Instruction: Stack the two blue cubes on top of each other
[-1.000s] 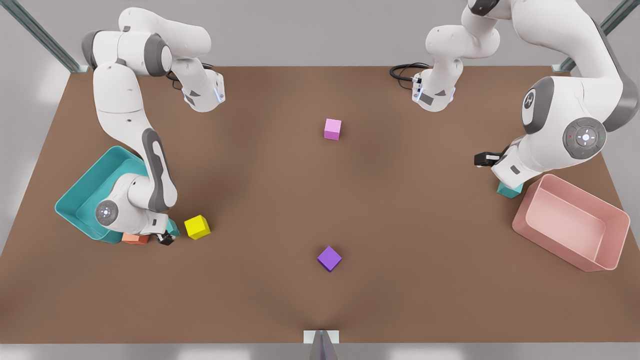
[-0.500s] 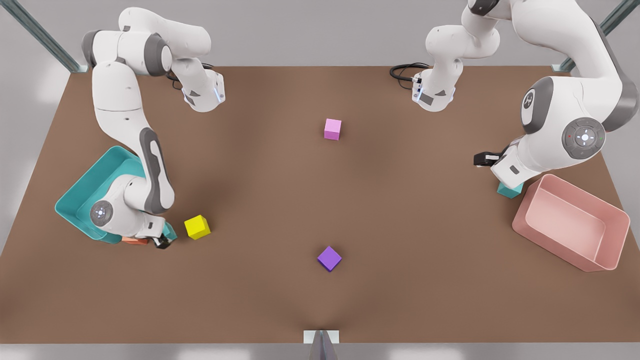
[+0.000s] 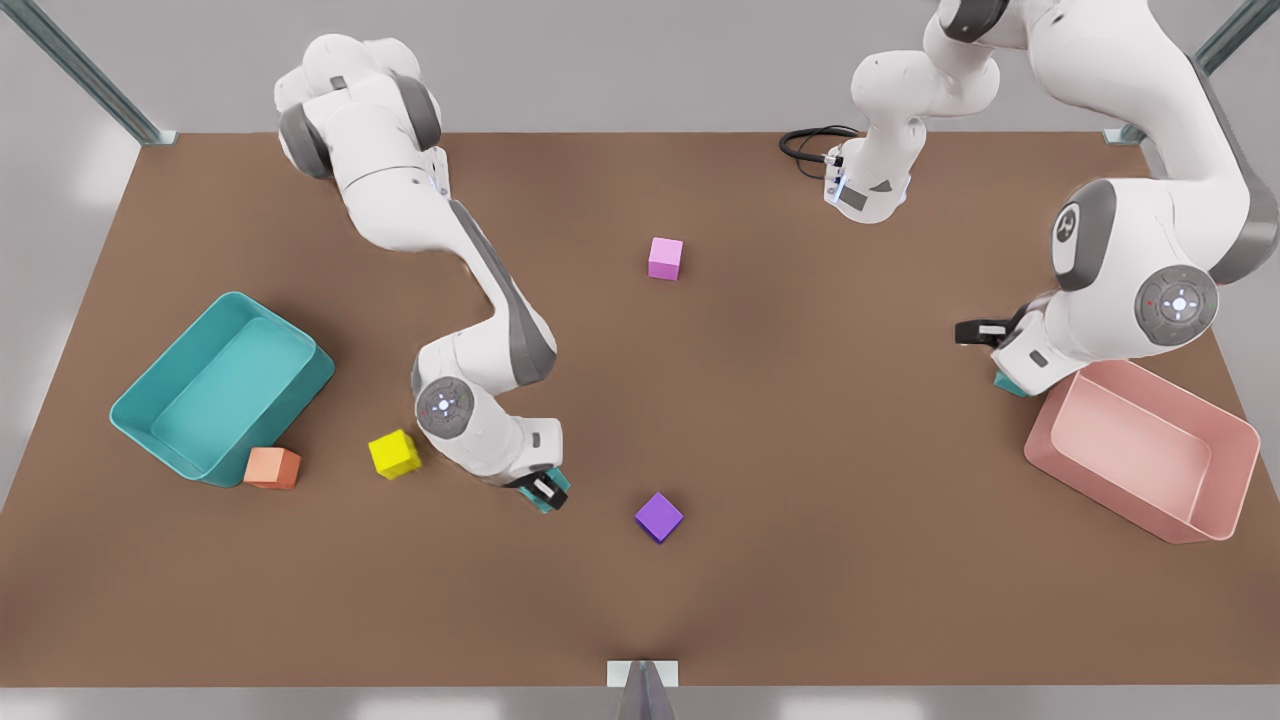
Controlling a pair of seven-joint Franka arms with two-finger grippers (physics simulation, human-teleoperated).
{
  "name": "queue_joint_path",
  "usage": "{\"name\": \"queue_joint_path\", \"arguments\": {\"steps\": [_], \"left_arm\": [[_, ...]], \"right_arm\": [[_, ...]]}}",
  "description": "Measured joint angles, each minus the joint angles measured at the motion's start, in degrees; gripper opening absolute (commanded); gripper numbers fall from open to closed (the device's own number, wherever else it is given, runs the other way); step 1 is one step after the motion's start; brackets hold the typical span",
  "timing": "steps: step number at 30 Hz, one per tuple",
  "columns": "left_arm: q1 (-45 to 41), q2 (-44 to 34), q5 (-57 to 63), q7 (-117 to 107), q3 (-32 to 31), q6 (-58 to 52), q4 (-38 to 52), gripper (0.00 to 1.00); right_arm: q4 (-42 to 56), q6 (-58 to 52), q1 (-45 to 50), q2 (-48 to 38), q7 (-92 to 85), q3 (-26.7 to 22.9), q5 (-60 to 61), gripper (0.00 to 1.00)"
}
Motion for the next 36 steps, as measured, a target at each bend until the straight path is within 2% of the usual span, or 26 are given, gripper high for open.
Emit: {"name": "queue_joint_path", "arguments": {"steps": [2,3,6,11,12,13,20,24,27,30,32,34,36], "left_arm": [[7.9,3.3,-0.2,-1.6,0.2,1.3,-0.1,1.00],[9.0,4.0,-0.2,-2.9,2.0,3.1,-2.2,1.00],[6.8,0.3,-0.8,-7.3,12.4,12.1,-17.5,1.00],[7.9,-2.3,-3.9,-17.1,15.3,32.4,-35.9,1.00],[8.2,-2.3,-4.6,-18.9,15.4,36.1,-37.1,1.00],[8.3,-2.3,-5.5,-20.6,15.4,39.5,-37.8,1.00],[9.0,-1.4,-7.4,-28.7,15.5,52.4,-42.6,1.00],[9.0,-0.4,-7.3,-29.8,16.6,54.9,-43.7,1.00],[9.0,0.7,-7.3,-30.5,17.0,56.0,-43.9,1.00],[9.0,1.8,-7.3,-31.0,17.1,56.8,-43.9,1.00],[9.1,2.4,-7.4,-31.3,17.1,57.1,-43.9,1.00],[9.3,3.2,-7.4,-31.6,17.1,57.3,-43.8,1.00],[9.4,4.1,-7.4,-31.8,17.1,57.6,-43.7,1.00]], "right_arm": [[5.6,-1.0,3.6,5.0,8.7,2.7,0.2,0.51],[7.1,-1.0,4.9,7.1,13.0,3.4,0.2,0.51],[8.5,0.2,8.5,11.5,25.6,3.9,0.2,0.51],[8.8,3.8,10.2,15.2,42.9,3.5,0.1,0.53],[8.8,4.5,10.2,15.6,45.8,3.5,0.1,0.93],[8.8,5.2,10.2,16.0,48.6,3.5,0.1,1.00],[8.7,7.6,10.4,14.9,64.3,4.0,0.0,1.00],[8.5,0.5,1.6,3.1,70.7,4.2,2.1,1.00],[8.4,-10.4,-14.0,-3.0,73.2,3.6,2.3,1.00],[6.1,-19.0,-27.0,-4.8,74.4,1.8,-3.7,1.00],[5.8,-26.2,-29.0,-13.2,75.8,-0.4,-6.9,1.00],[5.0,-33.5,-26.4,-22.1,78.4,-1.0,-8.6,1.00],[-4.3,-38.0,-23.8,-34.2,81.9,-1.0,-9.7,1.00]]}}
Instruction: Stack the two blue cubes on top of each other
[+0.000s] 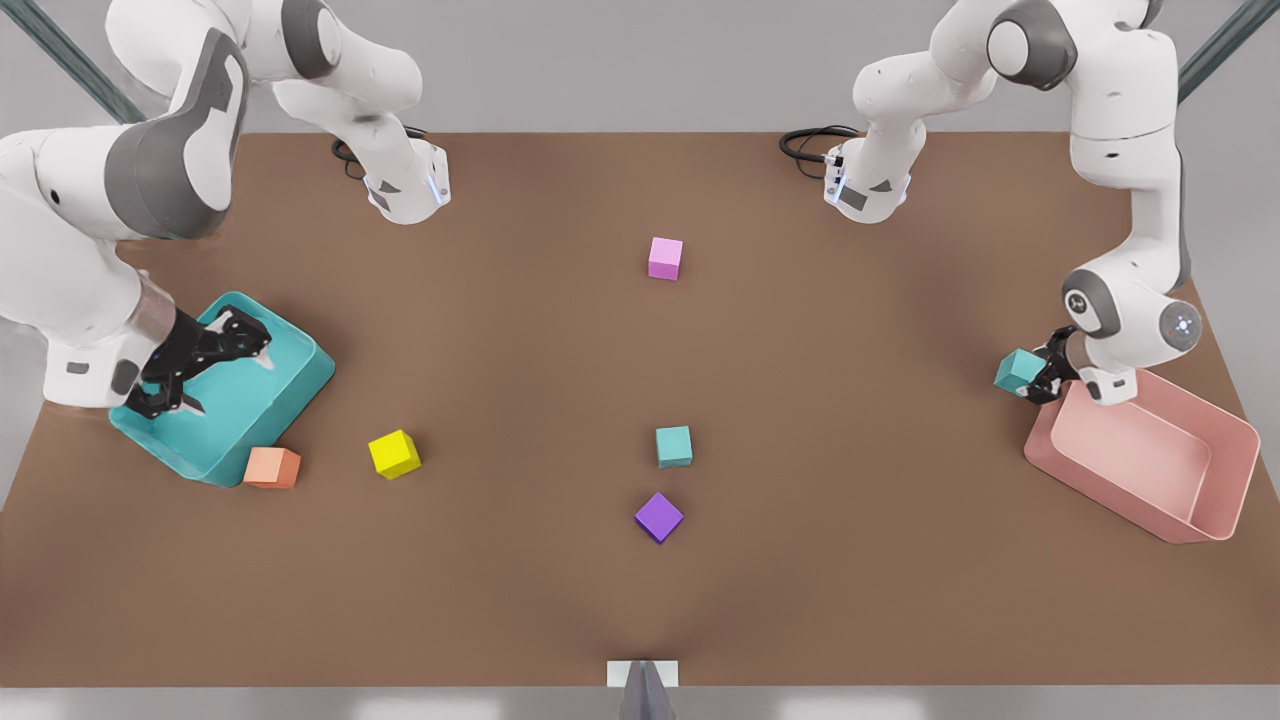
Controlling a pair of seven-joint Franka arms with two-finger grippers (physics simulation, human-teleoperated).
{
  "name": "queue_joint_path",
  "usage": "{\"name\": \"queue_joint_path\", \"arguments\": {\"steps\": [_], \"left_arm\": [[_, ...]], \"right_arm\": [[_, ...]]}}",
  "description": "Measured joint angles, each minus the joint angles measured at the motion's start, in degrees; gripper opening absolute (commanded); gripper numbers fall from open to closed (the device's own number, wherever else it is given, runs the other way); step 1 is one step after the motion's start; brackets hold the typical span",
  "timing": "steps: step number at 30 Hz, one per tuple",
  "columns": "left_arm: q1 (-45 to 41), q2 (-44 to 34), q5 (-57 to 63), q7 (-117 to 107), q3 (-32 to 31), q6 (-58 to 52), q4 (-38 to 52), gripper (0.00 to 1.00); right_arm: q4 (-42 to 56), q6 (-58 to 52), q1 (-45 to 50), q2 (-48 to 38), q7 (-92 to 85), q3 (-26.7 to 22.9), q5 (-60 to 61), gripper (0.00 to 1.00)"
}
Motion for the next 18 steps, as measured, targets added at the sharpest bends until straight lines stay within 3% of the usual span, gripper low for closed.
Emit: {"name": "queue_joint_path", "arguments": {"steps": [2,4,18], "left_arm": [[0.0,0.4,0.0,-0.2,0.1,0.2,0.0,1.00],[0.0,0.6,0.0,-0.4,0.5,0.4,0.1,1.00],[-0.1,1.6,0.2,-1.3,1.9,0.4,0.0,1.00]], "right_arm": [[-12.8,-0.8,0.7,-10.0,3.5,0.1,-1.2,1.00],[-17.8,-0.5,0.8,-12.1,6.7,0.3,-2.8,1.00],[-15.9,0.7,2.3,-9.2,20.7,0.3,-5.7,1.00]]}}
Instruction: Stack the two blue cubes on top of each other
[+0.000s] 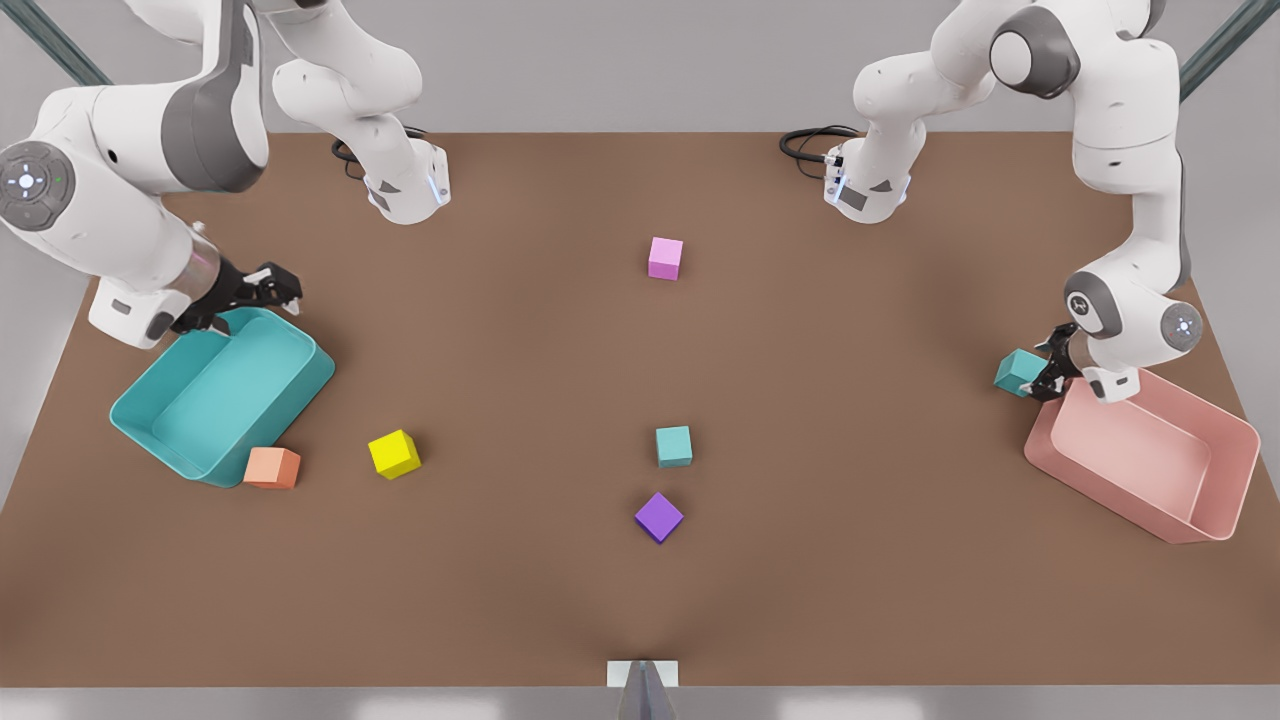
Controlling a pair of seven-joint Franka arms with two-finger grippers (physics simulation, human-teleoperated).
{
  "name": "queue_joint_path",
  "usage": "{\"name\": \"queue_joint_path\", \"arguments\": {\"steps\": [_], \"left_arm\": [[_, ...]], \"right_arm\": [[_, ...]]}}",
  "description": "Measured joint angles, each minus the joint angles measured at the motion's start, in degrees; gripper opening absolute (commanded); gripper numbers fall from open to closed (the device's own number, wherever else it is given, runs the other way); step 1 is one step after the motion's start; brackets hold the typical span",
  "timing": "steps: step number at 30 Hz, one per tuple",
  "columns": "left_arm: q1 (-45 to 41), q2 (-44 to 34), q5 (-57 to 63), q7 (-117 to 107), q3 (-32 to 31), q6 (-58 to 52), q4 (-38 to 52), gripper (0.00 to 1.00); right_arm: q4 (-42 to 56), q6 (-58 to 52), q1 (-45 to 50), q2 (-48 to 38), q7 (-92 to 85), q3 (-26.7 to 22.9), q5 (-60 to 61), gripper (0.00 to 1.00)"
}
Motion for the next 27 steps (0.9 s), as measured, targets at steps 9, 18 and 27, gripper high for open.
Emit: {"name": "queue_joint_path", "arguments": {"steps": [9,18,27], "left_arm": [[-0.4,2.9,-0.1,-0.3,0.0,0.1,-0.2,1.00],[-0.7,4.7,0.1,-0.6,-0.1,1.4,0.0,0.65],[-8.2,-9.1,0.4,-4.9,-8.6,-13.2,7.0,0.59]], "right_arm": [[2.1,0.4,1.0,1.3,3.6,-0.1,-1.3,1.00],[1.6,0.5,0.8,1.9,5.8,-0.1,-1.0,1.00],[1.5,0.5,0.8,2.4,7.1,-0.3,-0.9,1.00]]}}
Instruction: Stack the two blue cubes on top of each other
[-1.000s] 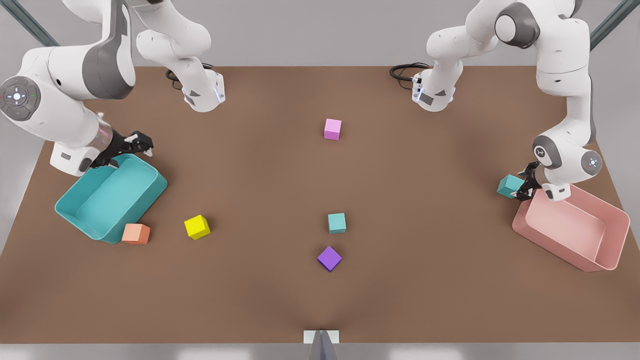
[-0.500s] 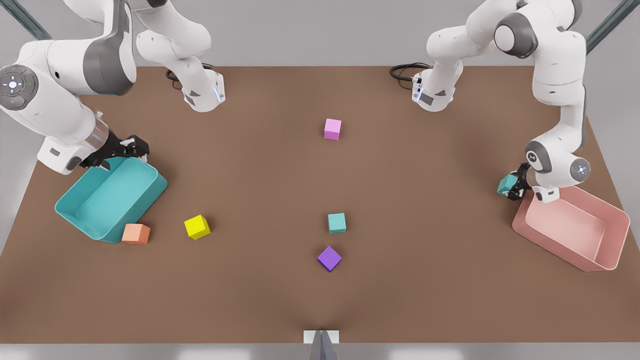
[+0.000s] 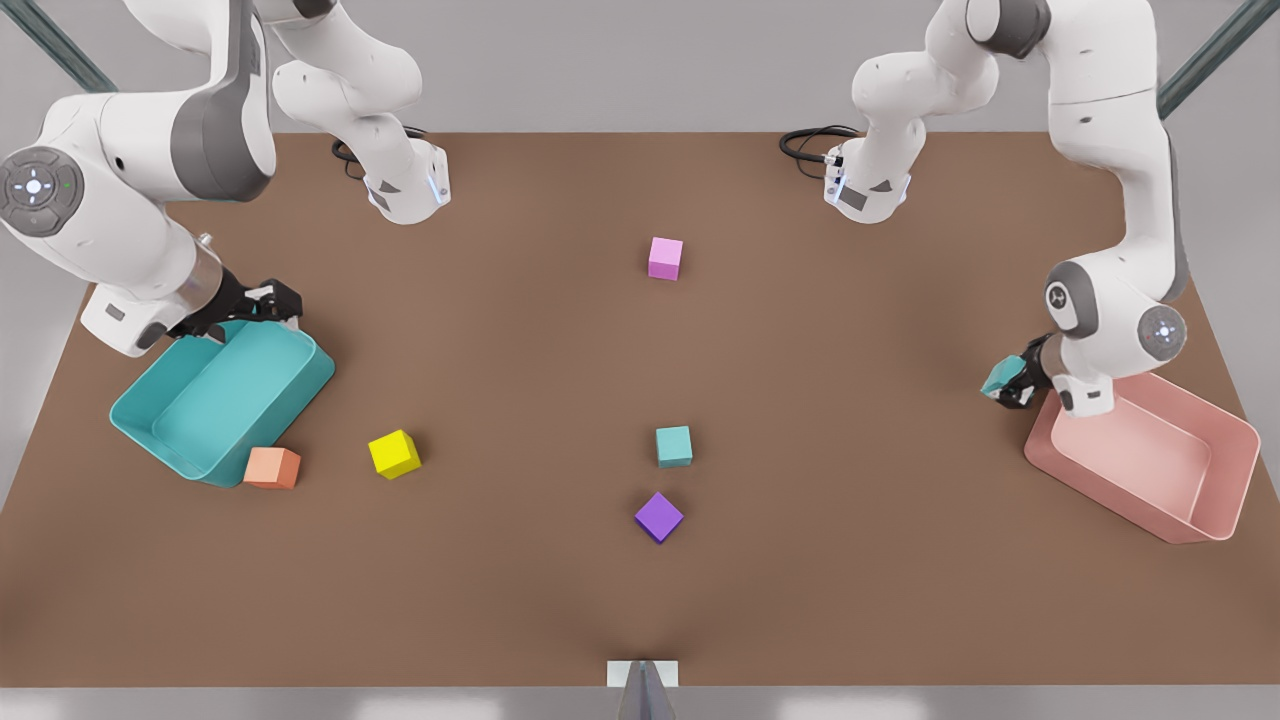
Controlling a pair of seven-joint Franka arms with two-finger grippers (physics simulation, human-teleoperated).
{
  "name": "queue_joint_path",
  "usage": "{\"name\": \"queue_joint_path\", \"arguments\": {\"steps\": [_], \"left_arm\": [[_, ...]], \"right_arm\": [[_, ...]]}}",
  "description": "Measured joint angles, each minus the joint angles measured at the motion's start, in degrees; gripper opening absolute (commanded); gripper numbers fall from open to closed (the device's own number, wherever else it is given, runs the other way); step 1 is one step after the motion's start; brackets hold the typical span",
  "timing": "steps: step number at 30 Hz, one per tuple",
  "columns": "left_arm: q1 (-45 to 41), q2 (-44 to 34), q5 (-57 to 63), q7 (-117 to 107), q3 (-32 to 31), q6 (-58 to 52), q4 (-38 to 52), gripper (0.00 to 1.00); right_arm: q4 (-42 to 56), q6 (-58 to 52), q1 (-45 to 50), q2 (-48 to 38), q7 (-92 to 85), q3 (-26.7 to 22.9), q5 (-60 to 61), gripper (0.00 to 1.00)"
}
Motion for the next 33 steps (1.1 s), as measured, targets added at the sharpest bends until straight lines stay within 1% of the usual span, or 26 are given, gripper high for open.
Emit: {"name": "queue_joint_path", "arguments": {"steps": [2,3,4,5,8,10,12,14,20,27,33], "left_arm": [[-1.1,0.3,0.0,-1.8,-9.2,-4.9,7.5,0.59],[-2.5,1.5,0.0,-2.6,-12.7,-6.8,10.8,0.60],[-5.3,3.4,0.0,-3.4,-14.5,-8.5,14.2,0.61],[-8.5,6.4,0.0,-4.3,-15.4,-10.0,18.3,0.61],[-20.2,19.3,0.1,-8.2,-16.3,-13.1,34.8,0.61],[-25.9,26.0,0.3,-10.6,-16.3,-13.9,42.5,0.61],[-28.8,31.0,0.6,-12.7,-16.3,-13.5,48.0,0.61],[-30.1,33.3,0.8,-14.6,-16.3,-12.8,49.9,0.61],[-31.9,37.6,1.0,-19.2,-16.3,-10.1,51.6,0.62],[-32.8,39.7,1.0,-22.9,-16.1,-7.2,53.3,0.62],[-32.6,40.0,1.1,-25.1,-15.7,-5.6,53.4,0.62]], "right_arm": [[0.0,0.0,-0.1,0.0,0.1,-0.3,0.0,1.00],[0.0,0.0,-0.2,0.1,0.1,-0.3,0.0,1.00],[0.0,0.1,-0.3,0.1,0.2,-0.3,0.0,1.00],[0.0,0.1,-0.3,0.2,0.2,-0.3,0.1,1.00],[0.0,0.1,-0.2,0.4,0.3,-0.4,0.1,1.00],[-0.1,0.1,-0.2,0.5,0.4,-0.4,0.1,1.00],[0.0,0.1,-0.3,0.6,0.4,-0.4,0.1,1.00],[0.0,0.1,-0.3,0.7,0.5,-0.4,0.1,1.00],[-0.1,0.2,-0.7,1.1,0.6,-0.4,0.2,1.00],[-0.1,0.3,-0.7,1.7,0.7,-0.4,0.3,1.00],[-0.1,0.2,-0.6,2.4,0.8,-0.3,1.2,1.00]]}}
